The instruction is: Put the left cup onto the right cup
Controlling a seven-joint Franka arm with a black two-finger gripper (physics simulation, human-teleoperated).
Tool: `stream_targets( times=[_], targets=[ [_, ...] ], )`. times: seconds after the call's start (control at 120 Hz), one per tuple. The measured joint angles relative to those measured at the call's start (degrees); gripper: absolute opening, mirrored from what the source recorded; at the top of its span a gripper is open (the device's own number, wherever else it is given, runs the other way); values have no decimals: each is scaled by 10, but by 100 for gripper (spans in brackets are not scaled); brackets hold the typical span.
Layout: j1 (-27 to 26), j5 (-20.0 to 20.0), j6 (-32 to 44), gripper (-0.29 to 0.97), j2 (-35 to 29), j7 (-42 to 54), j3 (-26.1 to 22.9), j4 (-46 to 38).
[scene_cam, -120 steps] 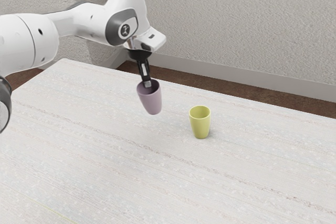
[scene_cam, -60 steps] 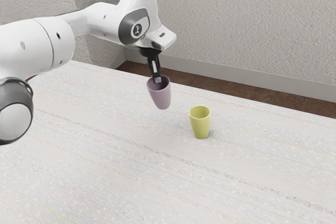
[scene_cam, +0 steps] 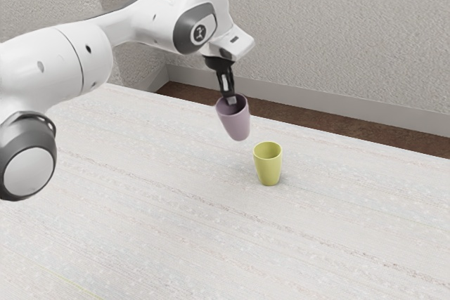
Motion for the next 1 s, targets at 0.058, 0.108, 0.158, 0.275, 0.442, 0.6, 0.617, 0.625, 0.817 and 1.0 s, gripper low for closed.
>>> stream_targets(
  times=[0.058,0.108,0.158,0.275,0.442,0.6,0.617,0.625,0.817,1.0],
  targets=[
    [-3,-1,-2,-11,6,2,2,8],
    [-5,-1,-4,-11,13,3,2,17],
    [-7,-1,-7,-11,20,4,2,28],
    [-8,-2,-13,-11,35,7,2,44],
    [-12,-6,-17,-11,48,11,2,58],
    [-13,-8,-19,-11,63,16,1,75],
    [-13,-8,-19,-11,65,16,1,78],
    [-13,-8,-19,-11,66,16,1,79],
    [-12,-9,-23,-11,86,24,-1,106],
    [-13,-16,-23,-11,97,32,-1,117]
  ],
)
